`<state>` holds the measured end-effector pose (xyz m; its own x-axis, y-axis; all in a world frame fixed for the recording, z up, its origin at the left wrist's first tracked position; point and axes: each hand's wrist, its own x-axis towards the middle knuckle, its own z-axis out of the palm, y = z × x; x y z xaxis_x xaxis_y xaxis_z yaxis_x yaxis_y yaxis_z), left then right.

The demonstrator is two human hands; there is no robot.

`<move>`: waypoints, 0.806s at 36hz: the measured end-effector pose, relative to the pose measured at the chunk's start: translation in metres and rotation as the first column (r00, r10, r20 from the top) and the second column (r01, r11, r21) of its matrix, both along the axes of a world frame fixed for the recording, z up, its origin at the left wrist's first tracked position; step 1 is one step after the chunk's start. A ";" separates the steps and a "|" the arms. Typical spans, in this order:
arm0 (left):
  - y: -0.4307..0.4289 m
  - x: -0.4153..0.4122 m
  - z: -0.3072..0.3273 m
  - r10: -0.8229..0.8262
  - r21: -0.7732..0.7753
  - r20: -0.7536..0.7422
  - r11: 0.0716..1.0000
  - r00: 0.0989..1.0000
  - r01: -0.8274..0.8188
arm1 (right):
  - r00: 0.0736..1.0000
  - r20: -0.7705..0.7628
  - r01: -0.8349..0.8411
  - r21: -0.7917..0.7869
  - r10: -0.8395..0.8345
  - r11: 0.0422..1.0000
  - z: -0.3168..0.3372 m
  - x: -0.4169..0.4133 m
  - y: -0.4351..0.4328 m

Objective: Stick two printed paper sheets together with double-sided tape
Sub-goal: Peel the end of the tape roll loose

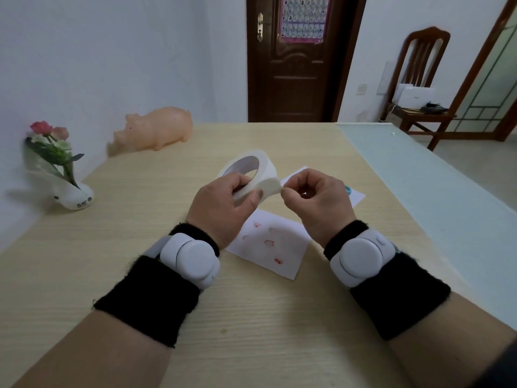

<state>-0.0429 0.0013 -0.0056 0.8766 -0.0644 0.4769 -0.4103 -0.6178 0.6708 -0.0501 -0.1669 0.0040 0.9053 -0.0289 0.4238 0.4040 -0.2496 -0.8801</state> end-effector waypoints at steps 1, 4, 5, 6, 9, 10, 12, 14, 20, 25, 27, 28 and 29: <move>0.000 0.000 0.000 -0.002 0.010 0.001 1.000 1.000 0.002 | 1.000 0.001 0.002 -0.002 -0.002 1.000 0.000 0.000 0.000; 0.001 0.001 -0.002 0.002 0.040 0.000 0.999 1.000 -0.002 | 1.000 0.015 0.020 0.019 -0.020 1.000 0.000 0.000 0.000; 0.001 0.002 -0.002 0.007 0.051 0.002 0.999 1.000 -0.007 | 1.000 0.018 0.021 0.046 -0.022 0.999 0.001 0.000 0.000; 0.001 0.002 -0.003 0.009 0.062 0.007 0.998 1.000 -0.010 | 1.000 0.016 0.022 0.079 -0.024 0.997 0.001 0.000 -0.001; 0.001 0.002 -0.004 0.010 0.087 0.019 0.996 1.000 -0.012 | 0.999 0.015 0.038 0.098 -0.039 0.994 0.002 0.000 -0.004; 0.001 0.002 -0.004 0.007 0.097 0.024 0.995 1.000 -0.009 | 0.999 0.024 0.039 0.069 -0.041 0.997 0.002 0.000 -0.003; -0.001 0.001 -0.003 -0.008 0.120 0.028 0.993 1.000 0.005 | 0.998 0.050 0.034 -0.012 -0.034 0.999 -0.001 0.000 0.000; -0.002 -0.001 -0.001 -0.027 0.141 0.036 0.990 0.999 0.022 | 0.996 0.082 0.028 -0.059 -0.023 0.998 -0.003 -0.001 0.005; -0.001 0.001 -0.003 -0.006 0.134 0.041 0.991 0.999 0.000 | 0.994 0.096 0.055 -0.079 -0.047 0.995 -0.002 -0.001 0.005; -0.004 -0.002 0.000 0.035 0.180 0.047 0.983 0.998 -0.043 | 0.993 0.116 0.040 -0.086 -0.030 0.996 -0.001 -0.002 0.005; -0.004 -0.001 0.001 0.059 0.188 0.044 0.980 0.997 -0.066 | 0.992 0.124 0.029 -0.086 -0.018 0.996 -0.001 -0.002 0.005; -0.003 -0.001 0.001 0.071 0.183 0.043 0.980 0.997 -0.077 | 0.992 0.129 0.025 -0.086 -0.014 0.996 -0.001 -0.002 0.005; -0.003 -0.001 0.002 0.080 0.178 0.043 0.980 0.996 -0.087 | 0.991 0.131 0.023 -0.087 -0.011 0.996 -0.001 -0.003 0.006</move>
